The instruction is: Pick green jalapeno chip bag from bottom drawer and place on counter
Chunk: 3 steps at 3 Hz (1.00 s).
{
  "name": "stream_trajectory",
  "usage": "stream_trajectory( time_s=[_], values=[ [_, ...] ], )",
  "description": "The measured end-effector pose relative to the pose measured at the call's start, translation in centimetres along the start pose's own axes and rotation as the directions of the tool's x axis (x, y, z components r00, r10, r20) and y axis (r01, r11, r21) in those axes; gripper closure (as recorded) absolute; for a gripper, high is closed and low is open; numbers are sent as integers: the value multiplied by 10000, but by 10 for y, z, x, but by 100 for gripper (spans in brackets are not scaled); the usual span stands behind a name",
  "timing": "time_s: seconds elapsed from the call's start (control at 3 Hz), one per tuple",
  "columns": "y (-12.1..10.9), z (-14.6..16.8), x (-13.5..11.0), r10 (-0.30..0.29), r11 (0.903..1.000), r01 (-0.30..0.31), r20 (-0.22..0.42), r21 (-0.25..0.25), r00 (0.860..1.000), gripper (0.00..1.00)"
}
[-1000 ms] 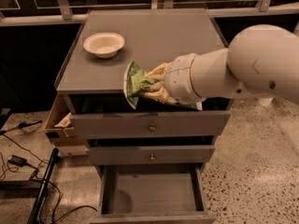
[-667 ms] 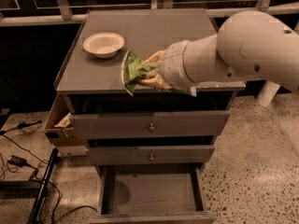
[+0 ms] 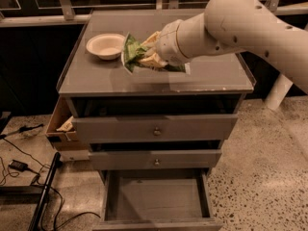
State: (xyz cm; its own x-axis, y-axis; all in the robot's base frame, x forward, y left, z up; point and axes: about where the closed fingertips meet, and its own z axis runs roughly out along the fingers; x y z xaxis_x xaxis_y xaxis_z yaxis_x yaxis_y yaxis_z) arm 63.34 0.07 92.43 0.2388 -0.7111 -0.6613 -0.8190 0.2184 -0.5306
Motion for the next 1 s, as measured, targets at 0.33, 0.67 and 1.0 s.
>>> stream_trajectory(
  time_s=[0.33,0.67,1.0],
  values=[
    [-24,21,13,259,9997,-260,-53,-21,9996,100],
    [-34,37,33,660,9978,-662,-220,-76,9976,100],
    [-34,48,56,1171,9930,-1176,-352,-141,9925,100]
  ],
)
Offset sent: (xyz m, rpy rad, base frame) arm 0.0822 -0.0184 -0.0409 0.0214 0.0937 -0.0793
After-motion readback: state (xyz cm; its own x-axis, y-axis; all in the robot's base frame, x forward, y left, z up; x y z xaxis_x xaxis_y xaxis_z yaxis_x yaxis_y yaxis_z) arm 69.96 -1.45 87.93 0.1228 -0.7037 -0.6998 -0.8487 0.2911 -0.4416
